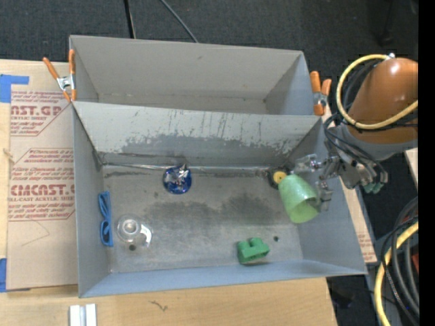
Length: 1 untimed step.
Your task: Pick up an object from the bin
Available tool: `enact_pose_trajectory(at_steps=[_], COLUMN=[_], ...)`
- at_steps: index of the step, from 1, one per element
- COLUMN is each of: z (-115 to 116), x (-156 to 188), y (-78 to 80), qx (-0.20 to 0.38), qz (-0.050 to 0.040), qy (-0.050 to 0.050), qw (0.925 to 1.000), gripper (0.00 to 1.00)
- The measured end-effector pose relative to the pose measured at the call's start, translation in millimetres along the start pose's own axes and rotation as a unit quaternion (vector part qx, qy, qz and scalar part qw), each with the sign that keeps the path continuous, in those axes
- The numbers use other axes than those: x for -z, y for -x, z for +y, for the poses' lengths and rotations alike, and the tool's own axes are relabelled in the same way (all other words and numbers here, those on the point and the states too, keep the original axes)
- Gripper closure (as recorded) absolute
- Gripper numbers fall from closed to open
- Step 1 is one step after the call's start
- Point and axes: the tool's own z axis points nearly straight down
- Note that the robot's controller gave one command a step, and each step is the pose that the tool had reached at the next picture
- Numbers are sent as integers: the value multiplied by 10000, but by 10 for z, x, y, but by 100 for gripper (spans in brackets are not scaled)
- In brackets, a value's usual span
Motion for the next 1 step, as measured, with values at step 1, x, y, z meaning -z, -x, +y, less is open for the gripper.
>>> enact_pose_trajectory(at_steps=[1], z=[-90], x=[937], y=[163], qx=[1822], qz=[7], qy=[8], qw=[9833], gripper=[100])
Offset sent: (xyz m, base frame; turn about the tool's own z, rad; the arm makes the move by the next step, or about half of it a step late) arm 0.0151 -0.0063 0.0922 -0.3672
